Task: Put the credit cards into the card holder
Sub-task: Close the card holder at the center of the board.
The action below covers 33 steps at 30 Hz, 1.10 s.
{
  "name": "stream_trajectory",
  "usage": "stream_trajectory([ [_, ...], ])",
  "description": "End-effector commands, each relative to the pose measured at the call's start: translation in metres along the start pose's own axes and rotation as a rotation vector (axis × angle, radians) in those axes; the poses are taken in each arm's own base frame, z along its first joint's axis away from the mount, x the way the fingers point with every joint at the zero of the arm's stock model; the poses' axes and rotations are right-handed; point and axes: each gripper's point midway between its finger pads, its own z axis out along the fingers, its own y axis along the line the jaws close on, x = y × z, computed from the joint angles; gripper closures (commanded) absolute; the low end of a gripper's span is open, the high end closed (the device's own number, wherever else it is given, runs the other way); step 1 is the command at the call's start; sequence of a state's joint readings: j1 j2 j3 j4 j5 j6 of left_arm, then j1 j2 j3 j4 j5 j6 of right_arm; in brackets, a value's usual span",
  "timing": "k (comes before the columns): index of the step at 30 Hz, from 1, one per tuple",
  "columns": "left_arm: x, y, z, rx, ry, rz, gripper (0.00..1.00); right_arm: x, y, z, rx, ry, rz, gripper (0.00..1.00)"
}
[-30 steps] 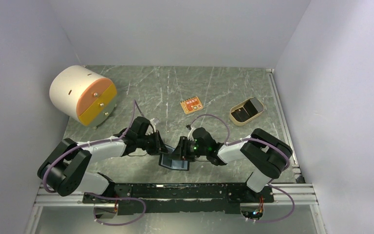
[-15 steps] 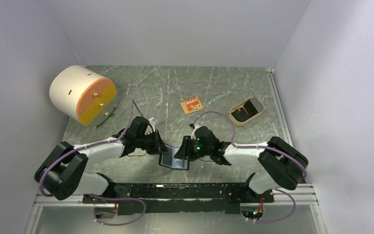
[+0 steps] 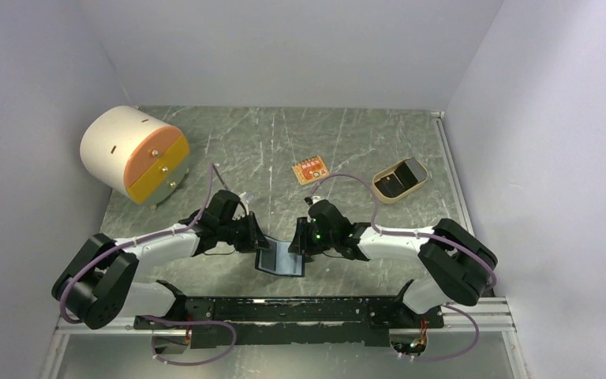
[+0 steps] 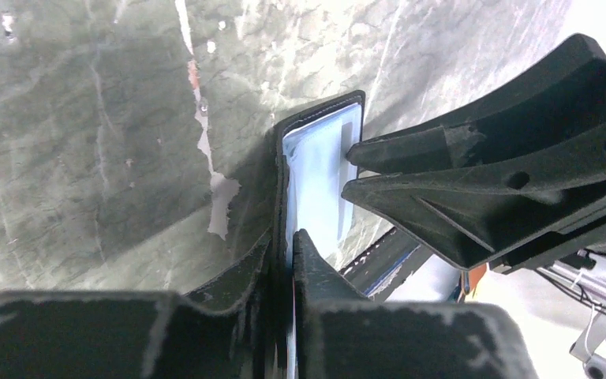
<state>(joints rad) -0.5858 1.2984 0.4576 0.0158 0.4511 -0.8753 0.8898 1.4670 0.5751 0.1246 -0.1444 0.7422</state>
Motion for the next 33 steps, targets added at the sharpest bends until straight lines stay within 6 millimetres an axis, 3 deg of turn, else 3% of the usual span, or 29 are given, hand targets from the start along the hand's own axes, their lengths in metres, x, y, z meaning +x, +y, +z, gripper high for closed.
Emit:
stream_trajectory([
  [1, -0.016, -0.002, -0.003, -0.063, -0.033, 0.012, 0.80, 0.005, -0.015, 0.000, 0.078, 0.017, -0.034, 0.66],
  [4, -0.019, -0.008, -0.006, -0.057, -0.031, 0.022, 0.70, -0.002, -0.012, -0.007, 0.080, -0.006, -0.047, 0.65],
  [11, -0.014, -0.031, -0.014, 0.036, -0.002, 0.024, 0.61, -0.013, -0.001, -0.025, 0.044, -0.061, -0.057, 0.61],
  [17, -0.006, -0.049, -0.016, 0.098, 0.015, 0.036, 0.63, -0.009, 0.006, -0.024, -0.020, -0.072, -0.040, 0.65],
  [22, -0.005, -0.041, -0.010, 0.031, 0.011, 0.045, 0.66, -0.001, 0.012, -0.013, -0.029, -0.040, -0.031, 0.66],
  [24, -0.003, -0.047, -0.007, 0.058, 0.023, 0.058, 0.68, 0.000, 0.016, -0.012, -0.041, -0.037, -0.037, 0.66],
  [30, 0.016, -0.072, 0.005, 0.123, 0.081, 0.111, 0.69, 0.005, -0.007, -0.015, 0.070, -0.035, -0.036, 0.71],
  [33, 0.020, -0.079, 0.010, 0.153, 0.099, 0.131, 0.64, -0.005, -0.018, -0.030, 0.145, -0.085, -0.050, 0.70],
])
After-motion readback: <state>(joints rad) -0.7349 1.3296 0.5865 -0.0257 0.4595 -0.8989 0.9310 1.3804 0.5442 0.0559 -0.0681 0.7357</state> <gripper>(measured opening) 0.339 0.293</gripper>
